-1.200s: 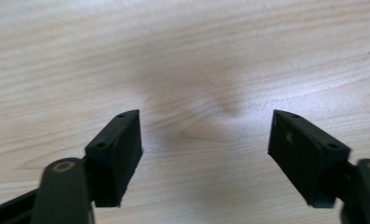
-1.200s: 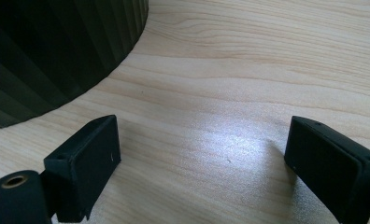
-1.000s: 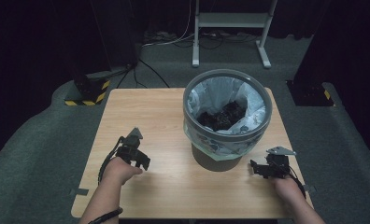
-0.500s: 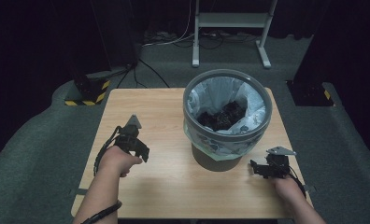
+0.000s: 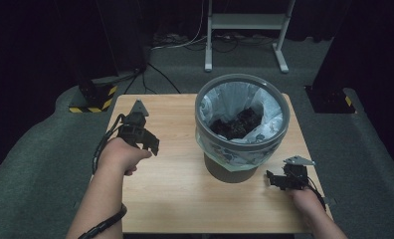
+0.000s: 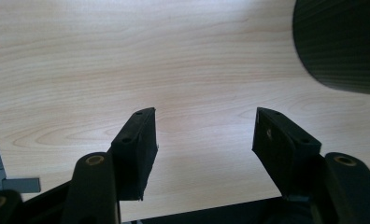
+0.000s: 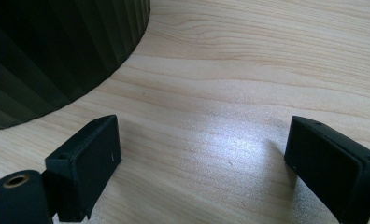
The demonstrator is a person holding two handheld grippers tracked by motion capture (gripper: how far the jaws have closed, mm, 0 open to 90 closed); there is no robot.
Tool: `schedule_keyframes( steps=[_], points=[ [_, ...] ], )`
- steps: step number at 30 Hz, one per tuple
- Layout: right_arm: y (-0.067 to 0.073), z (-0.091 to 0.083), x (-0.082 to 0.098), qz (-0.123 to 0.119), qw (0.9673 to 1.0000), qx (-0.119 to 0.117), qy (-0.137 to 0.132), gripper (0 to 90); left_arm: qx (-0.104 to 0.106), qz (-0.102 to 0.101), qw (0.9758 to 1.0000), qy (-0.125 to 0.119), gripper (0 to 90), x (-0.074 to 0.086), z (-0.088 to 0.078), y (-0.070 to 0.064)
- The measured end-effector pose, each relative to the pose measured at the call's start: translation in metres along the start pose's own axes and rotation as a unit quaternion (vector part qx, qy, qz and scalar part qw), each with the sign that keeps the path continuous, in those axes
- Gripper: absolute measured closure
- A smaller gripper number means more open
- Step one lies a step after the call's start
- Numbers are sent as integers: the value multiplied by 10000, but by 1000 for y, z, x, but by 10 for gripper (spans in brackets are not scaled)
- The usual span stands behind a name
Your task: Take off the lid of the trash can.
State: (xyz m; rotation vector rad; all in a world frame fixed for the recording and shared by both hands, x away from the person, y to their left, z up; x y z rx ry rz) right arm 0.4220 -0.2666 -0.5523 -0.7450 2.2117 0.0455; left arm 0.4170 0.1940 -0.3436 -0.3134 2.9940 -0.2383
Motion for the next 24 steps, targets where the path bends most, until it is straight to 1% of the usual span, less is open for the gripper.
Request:
schedule_keyframes(
  steps=[2, 3, 4, 6, 9, 10, 11, 12, 13, 14, 15, 18, 19, 24],
  points=[
    [0, 0, 0, 20, 10000, -1, 12, 102, 23, -29, 10000, -7, 406, -1, -3, -2],
    [0, 0, 0, 3, 10000, 7, 2, 102, 37, -42, 10000, -22, 407, -2, -9, -4],
    [0, 0, 0, 3, 10000, 6, 2, 102, 51, -66, 10000, 2, 411, -3, -12, -5],
    [0, 0, 0, 1, 10000, 8, 1, 102, 4, -38, 10000, -2, 411, -4, -17, -7],
    [0, 0, 0, 7, 10000, 5, 4, 102, -15, -97, 10000, 16, 420, -6, -25, -9],
    [0, 0, 0, 7, 10000, 5, 4, 102, -15, -97, 10000, 16, 421, -6, -25, -9],
    [0, 0, 0, 0, 10000, 12, 3, 103, 4, -126, 9999, 22, 425, -7, -29, -11],
    [0, 0, 0, 18, 10000, 7, 13, 103, 4, -126, 9999, 22, 428, -7, -29, -11],
    [0, 0, 0, 3, 10000, 13, 5, 103, 16, -144, 9999, 19, 428, -7, -31, -12],
    [0, 0, 0, 4, 10000, 11, 3, 102, 7, -115, 9999, -15, 428, -8, -35, -14],
    [0, 0, 0, 0, 10000, 12, 4, 102, 50, -126, 9999, -44, 426, -9, -37, -15],
    [0, 0, 0, -1, 10000, 9, 4, 102, 27, -83, 10000, -34, 426, -9, -38, -16],
    [0, 1, -1, -2, 10000, -4, 8, 101, 24, -71, 10000, 7, 426, -8, -37, -18],
    [0, 1, -1, -38, 10000, 9, 0, 101, 55, -47, 10000, -36, 429, -8, -42, -22]
  ],
)
Point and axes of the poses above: each handheld gripper's, and its own axes: z roughly forward along the jaws, x roughly out of its underside, y roughly to its left, the point moved 4 cm from there along z, roughly forward along the jaws, and after that the axes turned 15 degrees about -z, right-handed, at the moved point
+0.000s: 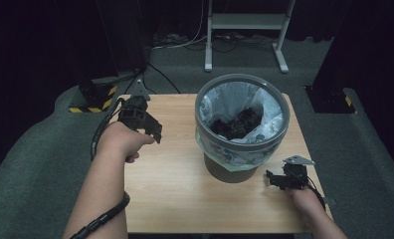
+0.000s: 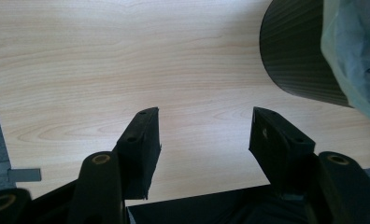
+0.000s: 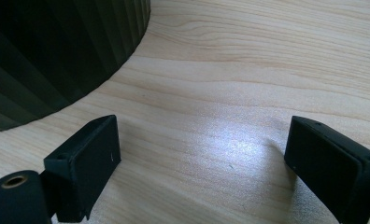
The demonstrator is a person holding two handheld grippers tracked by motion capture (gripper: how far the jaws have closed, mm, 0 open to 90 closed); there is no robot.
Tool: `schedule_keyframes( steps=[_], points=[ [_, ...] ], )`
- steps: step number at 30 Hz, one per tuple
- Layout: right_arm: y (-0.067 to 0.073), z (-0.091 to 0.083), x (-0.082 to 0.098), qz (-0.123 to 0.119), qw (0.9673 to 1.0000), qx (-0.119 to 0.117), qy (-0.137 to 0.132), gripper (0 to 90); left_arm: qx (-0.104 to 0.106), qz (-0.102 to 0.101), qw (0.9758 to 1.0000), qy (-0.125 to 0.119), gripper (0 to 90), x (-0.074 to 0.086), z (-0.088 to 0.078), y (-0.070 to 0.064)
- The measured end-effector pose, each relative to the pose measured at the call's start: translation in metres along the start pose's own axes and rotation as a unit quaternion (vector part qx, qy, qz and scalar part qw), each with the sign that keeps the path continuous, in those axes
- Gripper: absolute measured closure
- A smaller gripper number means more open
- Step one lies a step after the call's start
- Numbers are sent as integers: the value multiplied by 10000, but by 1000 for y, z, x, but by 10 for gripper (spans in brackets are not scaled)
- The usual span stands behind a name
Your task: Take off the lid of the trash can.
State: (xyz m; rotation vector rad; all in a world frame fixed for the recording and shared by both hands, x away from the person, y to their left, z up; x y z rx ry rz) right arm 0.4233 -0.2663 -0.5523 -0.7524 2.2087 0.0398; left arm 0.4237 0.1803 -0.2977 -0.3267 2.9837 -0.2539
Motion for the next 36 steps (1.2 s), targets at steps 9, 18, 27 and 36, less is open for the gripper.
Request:
schedule_keyframes(
  steps=[9, 18, 27, 36],
  points=[
    [0, 0, 0, 18, 10000, 4, 1, 101, 101, 104, 9997, -208, 433, -5, -23, -22],
    [0, 0, 0, 10, 10000, 0, -3, 101, 249, 200, 9991, -281, 433, -7, -30, -45],
    [1, 0, 0, 24, 10000, 1, 6, 102, 362, 493, 9974, -376, 446, -10, -34, -73],
    [1, 0, 0, 29, 10000, 4, 7, 103, 384, 552, 9967, -460, 450, -12, -42, -96]
  ],
)
Point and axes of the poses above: each handheld gripper's, and its own axes: z roughly forward along the jaws, x roughly out of its underside, y roughly to its left, the point moved 4 cm from there along z, roughly forward along the jaws, and after that the axes turned 15 degrees about -z, right-handed, at the moved point
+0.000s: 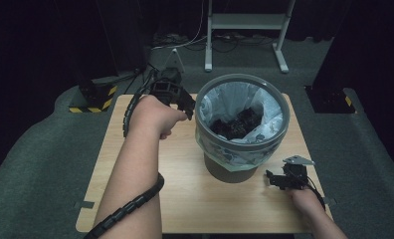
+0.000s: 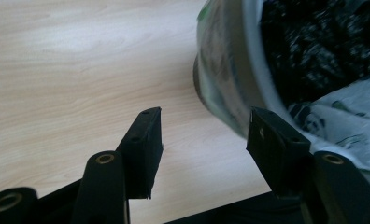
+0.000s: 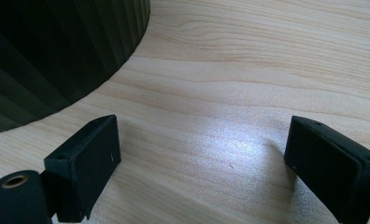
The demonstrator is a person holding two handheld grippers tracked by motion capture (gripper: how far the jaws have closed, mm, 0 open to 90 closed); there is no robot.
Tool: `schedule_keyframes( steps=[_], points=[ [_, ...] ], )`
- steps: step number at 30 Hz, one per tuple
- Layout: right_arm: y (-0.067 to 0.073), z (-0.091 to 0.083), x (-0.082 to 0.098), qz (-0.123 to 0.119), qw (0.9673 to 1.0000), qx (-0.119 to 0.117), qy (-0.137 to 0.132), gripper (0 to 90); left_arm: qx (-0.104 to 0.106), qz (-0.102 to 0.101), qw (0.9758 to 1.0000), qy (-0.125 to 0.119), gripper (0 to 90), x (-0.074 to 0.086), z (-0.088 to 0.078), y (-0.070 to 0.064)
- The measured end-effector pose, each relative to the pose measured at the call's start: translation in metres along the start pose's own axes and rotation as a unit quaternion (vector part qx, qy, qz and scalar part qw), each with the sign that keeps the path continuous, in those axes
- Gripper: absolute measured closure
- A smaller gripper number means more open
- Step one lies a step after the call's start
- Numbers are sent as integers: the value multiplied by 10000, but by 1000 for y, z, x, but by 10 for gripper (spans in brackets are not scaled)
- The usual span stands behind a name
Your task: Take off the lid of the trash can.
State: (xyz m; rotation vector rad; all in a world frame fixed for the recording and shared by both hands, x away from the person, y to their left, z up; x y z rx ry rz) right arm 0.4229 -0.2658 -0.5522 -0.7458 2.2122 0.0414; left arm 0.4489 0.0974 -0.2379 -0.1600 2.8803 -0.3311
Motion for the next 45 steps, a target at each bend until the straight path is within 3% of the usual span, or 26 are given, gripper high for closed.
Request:
schedule_keyframes(
  steps=[5, 18, 20, 25, 31, 38, 45],
  points=[
    [1, 0, 0, 36, 10000, -2, 11, 105, -25, 153, 9999, 15, 475, -4, 8, -17],
    [1, 0, -1, -15, 10000, -46, -10, 103, -7, 145, 9999, 17, 504, -14, 24, -35],
    [1, 0, -1, -17, 10000, -51, -12, 103, -95, 220, 9997, 50, 492, -13, 29, -39],
    [2, 0, -1, -13, 10000, -50, -11, 103, -133, 175, 9998, 8, 492, -15, 29, -40],
    [2, 1, -1, -37, 10000, -58, -12, 102, -137, -36, 9999, 31, 558, -17, 34, -35],
    [2, 1, -1, -20, 10000, -58, 1, 101, -287, -73, 9996, -32, 660, -18, 39, -37],
    [2, 1, -2, -26, 10000, -65, -2, 102, -385, -53, 9992, 2, 688, -19, 44, -39]
  ],
)
Point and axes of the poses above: each handheld gripper's, and its own axes: z roughly forward along the jaws, x roughly out of its underside, y roughly to its left, the point moved 4 cm from there along z, roughly forward along the jaws, and after that the axes turned 15 degrees about -z, right-handed, at the moved point
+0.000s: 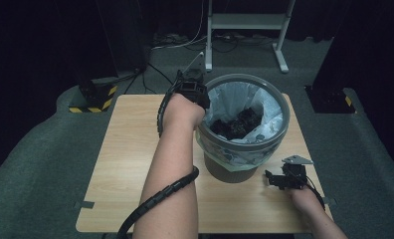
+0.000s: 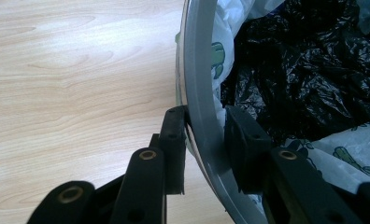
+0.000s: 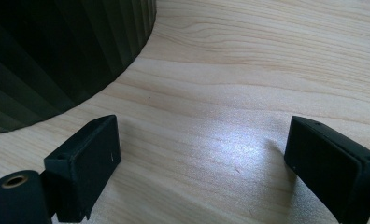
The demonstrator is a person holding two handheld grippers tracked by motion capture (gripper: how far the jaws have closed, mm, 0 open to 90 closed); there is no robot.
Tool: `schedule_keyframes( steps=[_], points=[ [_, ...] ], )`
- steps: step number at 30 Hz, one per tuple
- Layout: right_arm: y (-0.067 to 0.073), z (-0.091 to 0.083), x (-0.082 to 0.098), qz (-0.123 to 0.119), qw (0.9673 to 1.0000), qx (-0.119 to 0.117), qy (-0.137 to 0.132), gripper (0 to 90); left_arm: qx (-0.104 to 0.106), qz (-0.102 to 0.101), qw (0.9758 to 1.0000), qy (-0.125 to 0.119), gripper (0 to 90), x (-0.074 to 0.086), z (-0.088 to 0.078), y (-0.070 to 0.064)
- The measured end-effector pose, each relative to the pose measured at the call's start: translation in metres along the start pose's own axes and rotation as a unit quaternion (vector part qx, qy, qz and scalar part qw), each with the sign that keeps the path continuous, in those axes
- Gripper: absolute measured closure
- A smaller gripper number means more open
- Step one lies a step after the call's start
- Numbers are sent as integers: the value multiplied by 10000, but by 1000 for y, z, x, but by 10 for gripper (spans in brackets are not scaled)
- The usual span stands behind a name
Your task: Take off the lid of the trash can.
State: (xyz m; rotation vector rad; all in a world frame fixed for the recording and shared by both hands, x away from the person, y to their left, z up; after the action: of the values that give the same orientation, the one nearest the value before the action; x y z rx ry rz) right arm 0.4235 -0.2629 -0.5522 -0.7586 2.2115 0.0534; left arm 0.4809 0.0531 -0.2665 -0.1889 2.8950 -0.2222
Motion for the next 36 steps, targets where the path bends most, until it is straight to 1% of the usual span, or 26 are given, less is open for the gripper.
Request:
schedule_keyframes(
  steps=[3, 6, 9, 15, 20, 21, 23, 25, 26, 28, 34, 35, 36],
  points=[
    [0, 0, 0, -9, 10000, 4, -4, 102, 11, -8, 10000, -13, 693, 0, 0, 0],
    [0, 0, 0, -8, 10000, 4, -4, 102, -24, -5, 10000, -30, 694, 1, -1, -1],
    [0, 0, 0, -7, 10000, 1, -1, 101, -66, 28, 10000, -34, 692, 0, -6, -3],
    [0, 0, 0, -9, 10000, 4, -1, 101, -42, 35, 10000, -75, 693, -1, -15, -4],
    [0, 0, 0, -6, 10000, -1, -1, 101, 90, -53, 9999, -124, 696, -2, -20, -4],
    [0, 0, 0, -6, 10000, -1, 0, 101, 81, -26, 9998, -160, 696, -2, -21, -3],
    [0, 0, 0, -10, 10000, -4, 1, 101, 202, -123, 9995, -218, 694, -3, -22, -3],
    [0, 0, 0, -12, 10000, -6, 2, 101, 183, -102, 9995, -240, 697, -3, -22, -2],
    [0, 0, 0, -14, 10000, -6, 3, 101, 237, -156, 9993, -262, 698, -4, -23, -2],
    [0, 0, 0, -15, 10000, -7, 3, 101, 261, -181, 9991, -299, 700, -4, -25, -2],
    [-1, 1, 0, -49, 10000, -8, -6, 101, 286, -207, 9986, -390, 705, -5, -29, -3],
    [0, 1, -1, -26, 10000, -6, -11, 101, 320, -246, 9980, -490, 717, -6, -31, -3],
    [0, 1, -1, -26, 10000, -6, -11, 101, 320, -246, 9980, -490, 726, -6, -31, -3]
  ],
)
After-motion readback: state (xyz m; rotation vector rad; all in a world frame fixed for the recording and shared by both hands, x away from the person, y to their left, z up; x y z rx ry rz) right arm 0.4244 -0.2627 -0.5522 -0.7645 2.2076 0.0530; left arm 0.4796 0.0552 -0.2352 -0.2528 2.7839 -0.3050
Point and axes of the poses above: each handheld gripper's, and its own axes: z roughly forward along the jaws, x roughly out of its underside, y roughly to its left, the point moved 4 cm from there along z, roughly forward along the jaws, and after that the axes turned 15 degrees about -z, right-handed, at the moved point
